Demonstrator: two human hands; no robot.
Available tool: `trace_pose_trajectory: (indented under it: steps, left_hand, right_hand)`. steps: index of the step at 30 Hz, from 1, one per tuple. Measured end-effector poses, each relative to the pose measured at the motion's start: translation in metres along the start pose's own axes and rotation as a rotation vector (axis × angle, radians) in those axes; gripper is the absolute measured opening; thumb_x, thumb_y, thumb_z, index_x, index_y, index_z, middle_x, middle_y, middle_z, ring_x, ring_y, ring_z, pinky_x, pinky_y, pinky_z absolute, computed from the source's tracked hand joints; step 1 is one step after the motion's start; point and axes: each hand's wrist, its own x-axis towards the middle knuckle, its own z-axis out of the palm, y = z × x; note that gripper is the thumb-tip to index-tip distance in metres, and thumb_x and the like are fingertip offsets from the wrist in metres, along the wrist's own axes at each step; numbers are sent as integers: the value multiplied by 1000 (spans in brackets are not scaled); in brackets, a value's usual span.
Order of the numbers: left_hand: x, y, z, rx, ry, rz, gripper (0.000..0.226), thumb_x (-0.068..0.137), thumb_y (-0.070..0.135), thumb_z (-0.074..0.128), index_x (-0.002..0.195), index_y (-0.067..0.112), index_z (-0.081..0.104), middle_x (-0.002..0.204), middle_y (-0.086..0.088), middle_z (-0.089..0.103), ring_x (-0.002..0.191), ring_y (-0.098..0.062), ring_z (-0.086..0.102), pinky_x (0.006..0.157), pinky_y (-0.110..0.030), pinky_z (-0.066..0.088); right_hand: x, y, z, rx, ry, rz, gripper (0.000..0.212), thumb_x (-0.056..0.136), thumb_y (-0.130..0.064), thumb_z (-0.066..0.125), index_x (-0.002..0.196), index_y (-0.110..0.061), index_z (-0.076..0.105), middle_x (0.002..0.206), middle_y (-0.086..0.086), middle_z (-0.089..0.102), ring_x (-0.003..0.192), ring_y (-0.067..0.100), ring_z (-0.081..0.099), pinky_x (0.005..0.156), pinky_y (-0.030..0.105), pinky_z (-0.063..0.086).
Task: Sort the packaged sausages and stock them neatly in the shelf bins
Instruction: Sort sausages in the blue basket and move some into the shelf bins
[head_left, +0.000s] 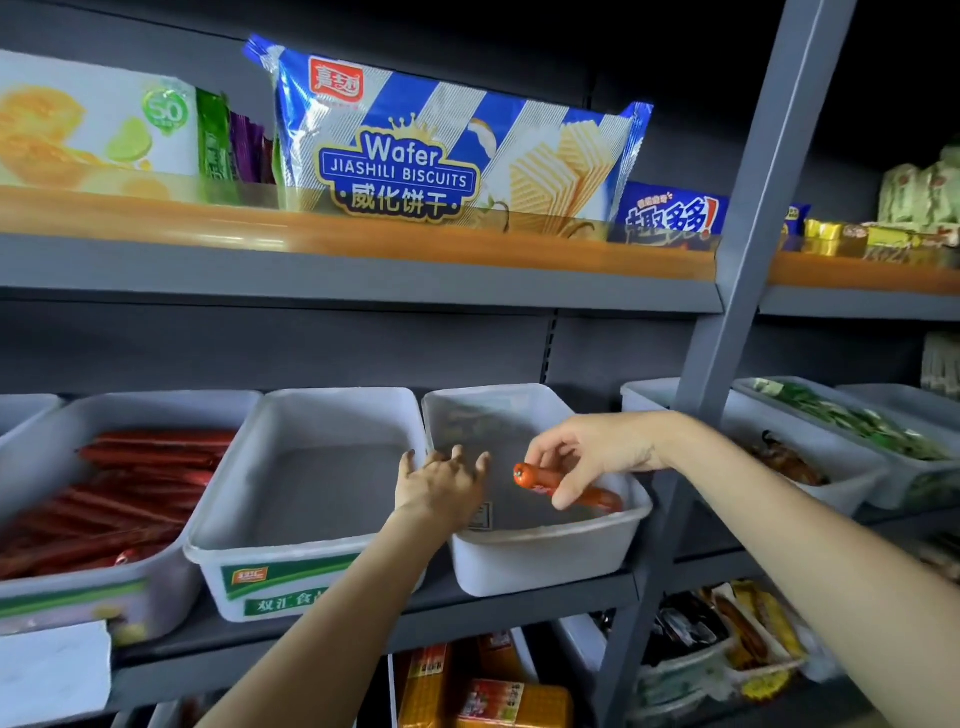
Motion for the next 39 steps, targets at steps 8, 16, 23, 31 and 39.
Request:
trace_pose_trajectory:
  steps: [8,16,23,31,39]
  left_hand:
    - [-5,-10,-1,-529,195,74,64,90,49,11,135,15,39,123,-10,55,119,-27,48,105,-38,25]
    - [-136,-7,27,-1011,543,390,33,90,38,42,118,22,49,114,11,57,106,0,52,89,-10,37]
    - [-190,-1,196,-882,-33,230,52,87,29,60,133,19,38,119,10,49,107,-8,55,91,-22,44]
    - [-190,-4,279,-627,-272,101,53,90,23,54,138,16,33,133,-1,49,109,-23,59,88,-38,48]
    - [-172,-53,236,-392,190,222,40,81,27,36,118,18,47,101,-3,66,79,-26,68,45,-29,48]
  right_hand:
    - [-48,-13,30,-93,222,-123,30,76,-3,75,87,-30,68,93,-1,68,92,16,65,84,29,54]
    - [-96,-45,70,155,358,-318,25,68,-17,72,92,-26,74,84,-3,71,81,12,68,79,24,54]
    - [-23,66,216,0,-88,123,14,78,-15,76,89,-9,69,79,-6,67,71,5,60,67,21,44]
    - [41,135,303,8,-130,202,31,94,-27,57,123,-16,57,114,0,62,100,15,61,86,32,48]
    - [82,105,276,307,198,-82,17,93,-12,57,108,-12,64,97,7,69,84,17,66,80,28,51]
